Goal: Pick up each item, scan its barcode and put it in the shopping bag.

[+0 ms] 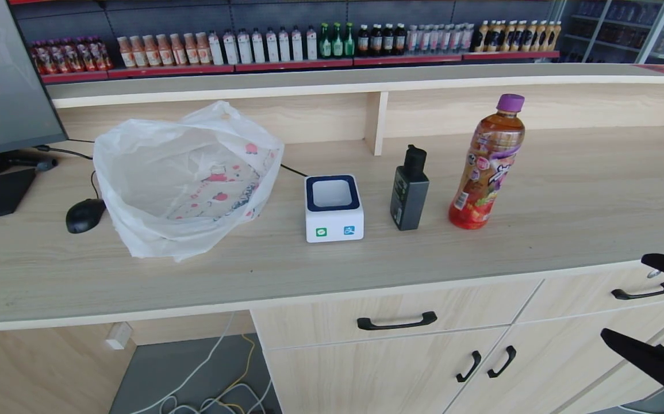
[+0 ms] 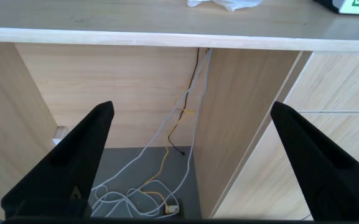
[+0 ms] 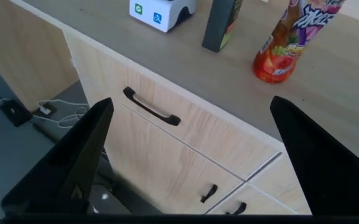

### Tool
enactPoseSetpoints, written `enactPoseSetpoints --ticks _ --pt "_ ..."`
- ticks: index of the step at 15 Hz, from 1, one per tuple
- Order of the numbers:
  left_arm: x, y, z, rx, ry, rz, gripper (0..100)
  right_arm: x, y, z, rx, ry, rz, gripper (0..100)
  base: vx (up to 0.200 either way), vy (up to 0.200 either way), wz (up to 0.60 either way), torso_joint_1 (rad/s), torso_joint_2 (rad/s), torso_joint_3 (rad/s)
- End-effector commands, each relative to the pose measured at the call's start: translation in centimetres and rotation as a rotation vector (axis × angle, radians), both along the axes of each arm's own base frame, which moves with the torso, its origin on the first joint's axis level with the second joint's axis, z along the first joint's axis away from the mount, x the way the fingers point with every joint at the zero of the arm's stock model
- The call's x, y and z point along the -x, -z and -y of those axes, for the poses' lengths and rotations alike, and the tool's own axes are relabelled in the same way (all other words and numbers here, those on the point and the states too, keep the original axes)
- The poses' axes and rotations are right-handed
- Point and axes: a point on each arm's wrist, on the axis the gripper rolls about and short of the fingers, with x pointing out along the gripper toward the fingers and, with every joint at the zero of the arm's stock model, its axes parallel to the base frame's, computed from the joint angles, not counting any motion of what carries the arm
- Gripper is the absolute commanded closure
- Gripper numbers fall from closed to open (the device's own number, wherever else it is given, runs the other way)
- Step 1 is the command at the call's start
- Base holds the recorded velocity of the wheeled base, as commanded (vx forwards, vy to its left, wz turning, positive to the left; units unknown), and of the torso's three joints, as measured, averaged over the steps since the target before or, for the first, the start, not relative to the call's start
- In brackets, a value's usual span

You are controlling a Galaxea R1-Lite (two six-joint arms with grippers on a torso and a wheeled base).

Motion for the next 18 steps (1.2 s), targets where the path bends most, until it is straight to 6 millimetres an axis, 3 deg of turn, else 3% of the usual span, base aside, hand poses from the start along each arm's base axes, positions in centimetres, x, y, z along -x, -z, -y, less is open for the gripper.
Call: enactPoseSetpoints --ticks 1,5,10,13,18 --pt "0.0 0.0 0.0 0.001 0.0 0.0 0 -1.6 0.5 -1.2 0.024 -0.057 -0.045 0 0.0 0.0 0.0 0.0 0.0 0.0" --pt "0.0 0.0 0.0 0.001 0.0 0.0 0 -3.3 0.2 -2.5 0.039 -0.048 -0.02 0 0.0 0.0 0.0 0.0 0.0 0.0" --pt "0.0 0.0 0.0 0.001 0.0 0.0 0 -3.7 0.5 -3.0 0.063 0.016 -0.027 0 0.0 0.0 0.0 0.0 0.0 0.0" --pt "0.0 0.0 0.0 0.001 0.0 0.0 0 -4.1 0.3 -4.4 0.074 0.05 -0.032 0 0.0 0.0 0.0 0.0 0.0 0.0" --pt "0.0 0.0 0.0 0.001 0.0 0.0 0 -7.7 0.0 -7.1 -0.052 0.139 0.036 0 0.0 0.0 0.0 0.0 0.0 0.0"
